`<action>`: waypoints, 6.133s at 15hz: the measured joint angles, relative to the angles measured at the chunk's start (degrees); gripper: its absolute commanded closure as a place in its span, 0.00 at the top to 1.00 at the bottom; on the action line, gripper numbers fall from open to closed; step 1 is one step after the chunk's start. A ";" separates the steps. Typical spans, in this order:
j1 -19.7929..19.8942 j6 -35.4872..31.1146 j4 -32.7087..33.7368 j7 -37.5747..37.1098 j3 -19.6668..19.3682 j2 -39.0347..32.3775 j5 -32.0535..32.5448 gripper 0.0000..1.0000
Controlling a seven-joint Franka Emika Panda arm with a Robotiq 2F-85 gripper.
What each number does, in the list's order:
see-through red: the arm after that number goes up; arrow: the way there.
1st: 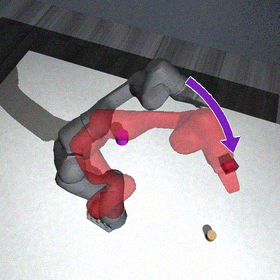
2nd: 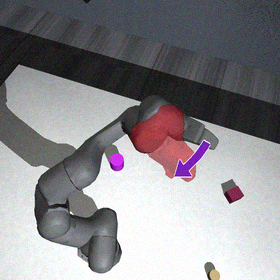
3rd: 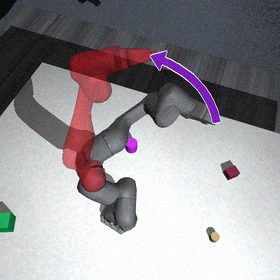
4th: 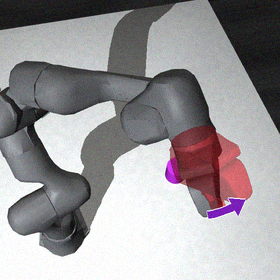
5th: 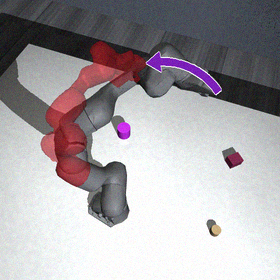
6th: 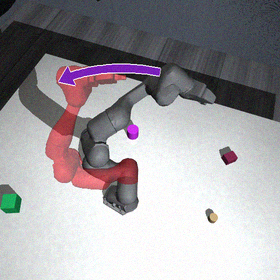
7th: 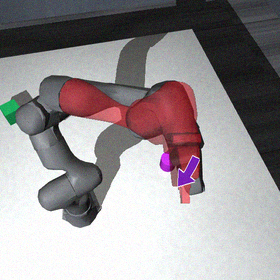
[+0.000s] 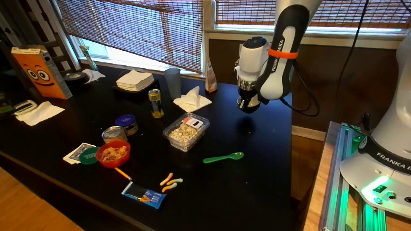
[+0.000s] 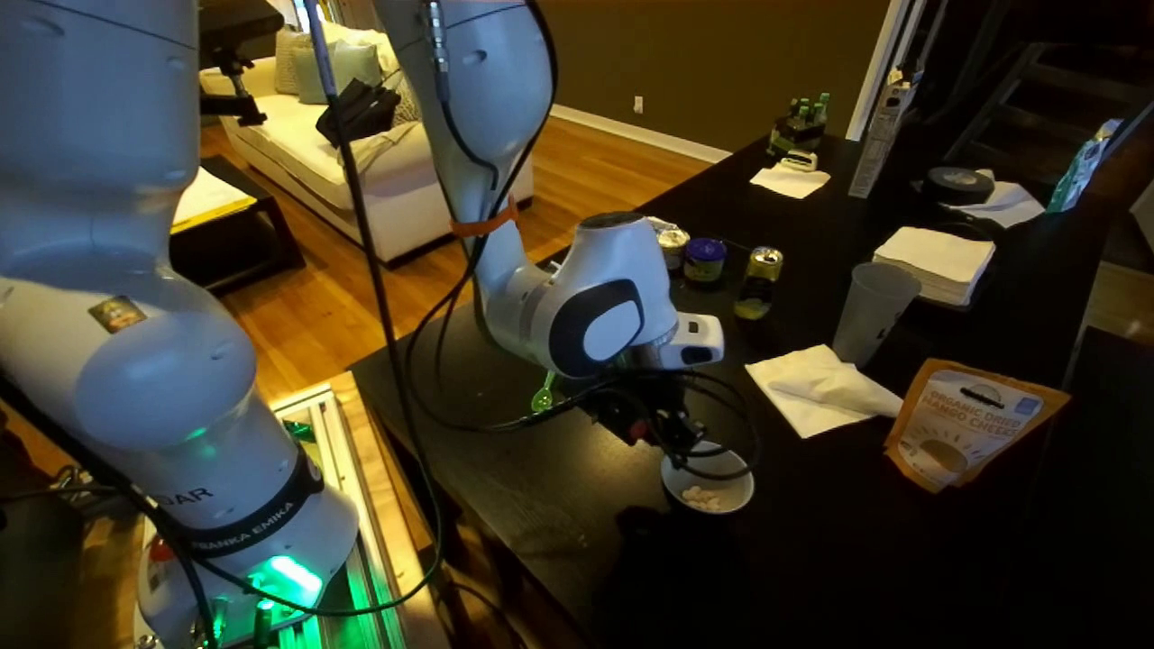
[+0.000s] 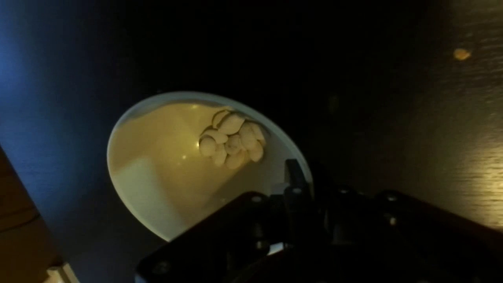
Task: Pour the contents in the black bowl into the clear bowl on the left.
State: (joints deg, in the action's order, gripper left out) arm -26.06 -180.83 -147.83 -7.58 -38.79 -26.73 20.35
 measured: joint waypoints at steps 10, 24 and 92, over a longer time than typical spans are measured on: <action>-11.19 -2.62 -4.03 3.54 -5.31 1.94 0.03 0.02; -47.07 -7.54 -9.27 3.74 -19.17 5.46 3.58 0.02; -40.24 -7.87 -9.79 72.84 4.87 21.62 -69.58 1.00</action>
State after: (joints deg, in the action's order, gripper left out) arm -66.30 -188.70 -157.61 65.26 -33.92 -5.11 -49.23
